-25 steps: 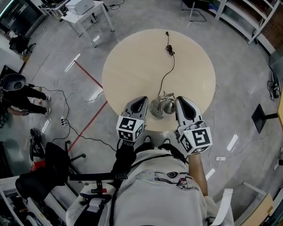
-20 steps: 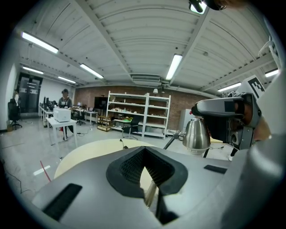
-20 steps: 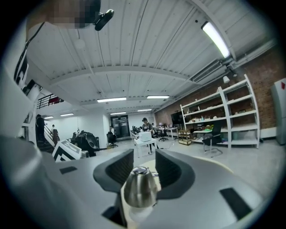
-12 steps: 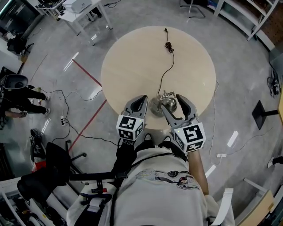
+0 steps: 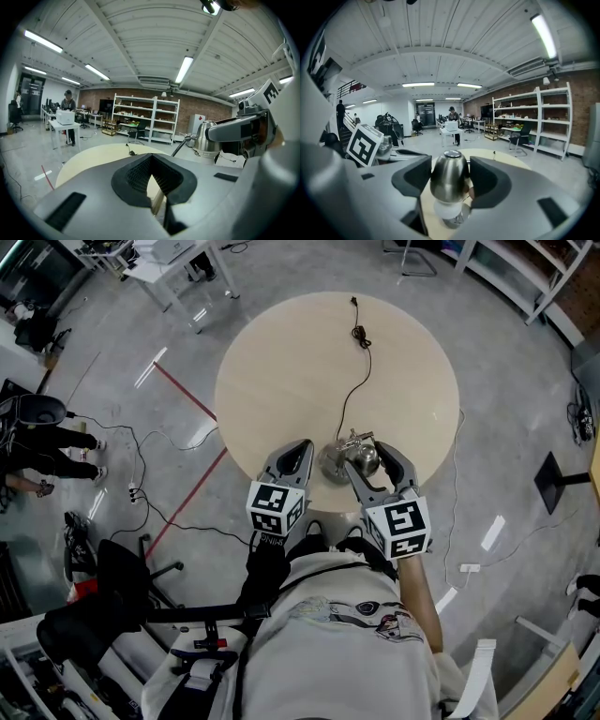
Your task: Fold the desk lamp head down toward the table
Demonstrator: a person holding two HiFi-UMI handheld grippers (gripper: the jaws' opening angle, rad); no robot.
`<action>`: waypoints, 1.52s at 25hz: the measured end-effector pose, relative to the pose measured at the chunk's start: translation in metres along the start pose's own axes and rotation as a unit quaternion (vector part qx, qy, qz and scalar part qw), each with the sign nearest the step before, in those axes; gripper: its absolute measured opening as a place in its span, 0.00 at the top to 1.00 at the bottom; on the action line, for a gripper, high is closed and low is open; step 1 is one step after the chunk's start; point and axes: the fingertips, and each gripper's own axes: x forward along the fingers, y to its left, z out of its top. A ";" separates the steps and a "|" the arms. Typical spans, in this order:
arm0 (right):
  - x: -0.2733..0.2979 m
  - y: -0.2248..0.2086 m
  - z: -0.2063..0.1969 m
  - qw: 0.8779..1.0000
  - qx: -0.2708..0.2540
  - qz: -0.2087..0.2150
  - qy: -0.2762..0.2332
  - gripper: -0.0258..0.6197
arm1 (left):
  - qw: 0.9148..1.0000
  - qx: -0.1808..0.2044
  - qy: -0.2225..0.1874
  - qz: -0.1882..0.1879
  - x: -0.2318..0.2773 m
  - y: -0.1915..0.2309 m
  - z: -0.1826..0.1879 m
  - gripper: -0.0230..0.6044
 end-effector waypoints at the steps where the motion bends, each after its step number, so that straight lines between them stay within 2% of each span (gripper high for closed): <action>1: 0.000 0.000 0.000 1.000 0.000 0.000 0.000 0.57 | 1.000 0.000 0.000 0.000 0.000 0.000 0.000 0.96; 38: -0.008 0.006 -0.017 1.000 -0.014 0.002 0.004 0.57 | 1.000 0.002 0.007 -0.013 0.005 -0.004 -0.009 0.96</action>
